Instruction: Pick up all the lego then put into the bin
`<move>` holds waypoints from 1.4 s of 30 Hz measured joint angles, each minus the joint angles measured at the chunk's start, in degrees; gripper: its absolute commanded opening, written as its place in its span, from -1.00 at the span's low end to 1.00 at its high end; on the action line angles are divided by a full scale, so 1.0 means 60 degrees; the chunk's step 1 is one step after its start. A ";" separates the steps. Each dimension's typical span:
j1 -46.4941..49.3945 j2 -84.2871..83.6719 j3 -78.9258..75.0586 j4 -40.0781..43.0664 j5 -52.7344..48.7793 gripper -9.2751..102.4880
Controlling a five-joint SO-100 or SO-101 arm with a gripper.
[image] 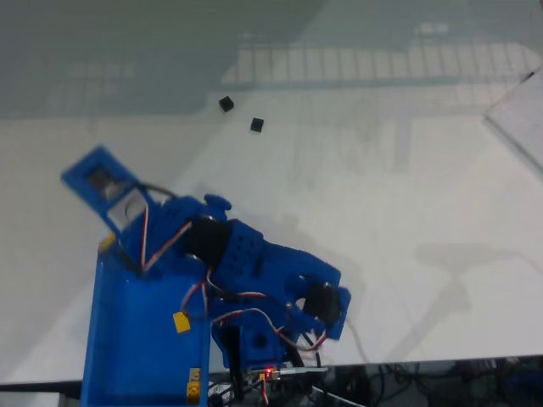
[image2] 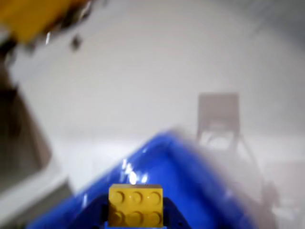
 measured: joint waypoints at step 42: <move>0.8291 -0.3882 -0.0498 -0.4673 -0.1377 -0.28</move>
